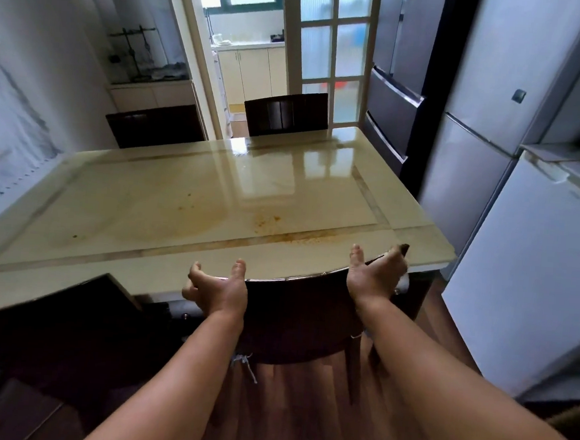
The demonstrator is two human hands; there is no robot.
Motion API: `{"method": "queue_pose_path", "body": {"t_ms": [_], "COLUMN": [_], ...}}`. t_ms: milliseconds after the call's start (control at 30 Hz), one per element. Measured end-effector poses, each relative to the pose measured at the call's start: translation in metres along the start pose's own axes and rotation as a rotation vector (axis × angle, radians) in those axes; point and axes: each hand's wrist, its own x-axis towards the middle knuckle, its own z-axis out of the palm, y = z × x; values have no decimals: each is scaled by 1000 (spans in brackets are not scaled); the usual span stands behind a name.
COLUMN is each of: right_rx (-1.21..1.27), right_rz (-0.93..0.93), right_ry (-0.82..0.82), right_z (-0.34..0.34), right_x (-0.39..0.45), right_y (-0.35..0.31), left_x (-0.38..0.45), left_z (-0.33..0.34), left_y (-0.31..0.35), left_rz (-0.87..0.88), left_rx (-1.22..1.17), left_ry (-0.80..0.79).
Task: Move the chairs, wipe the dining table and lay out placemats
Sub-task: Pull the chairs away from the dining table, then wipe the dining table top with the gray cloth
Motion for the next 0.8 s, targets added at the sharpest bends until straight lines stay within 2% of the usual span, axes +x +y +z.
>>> {"method": "queue_pose_path", "body": {"t_ms": [67,167,300,500,700,800], "right_rx": [63,163,228,136,178,224], "right_rz": [-57,-126,-123,-103,-11,53], "right_ry": [0,8,73,256,504,612], "right_z": [-9,-35,-86,-197,-325,-387], "right_x": [-22,-49,-83,-121,-142,-152], "right_y": [-6,-12,-12,12,49,70], "left_x": [-24,-70,-140,-245,-377,-440], "left_z": [-2,-6,-12,1,30,45], "left_y": [3,6,10,9,-4,-14], "left_rz": [56,147,264,315,344,417], "left_rx": [-63,-191,-228,-250,-207,-114], "left_ry": [-85,-344,-560,-798,-1104,-1235]}}
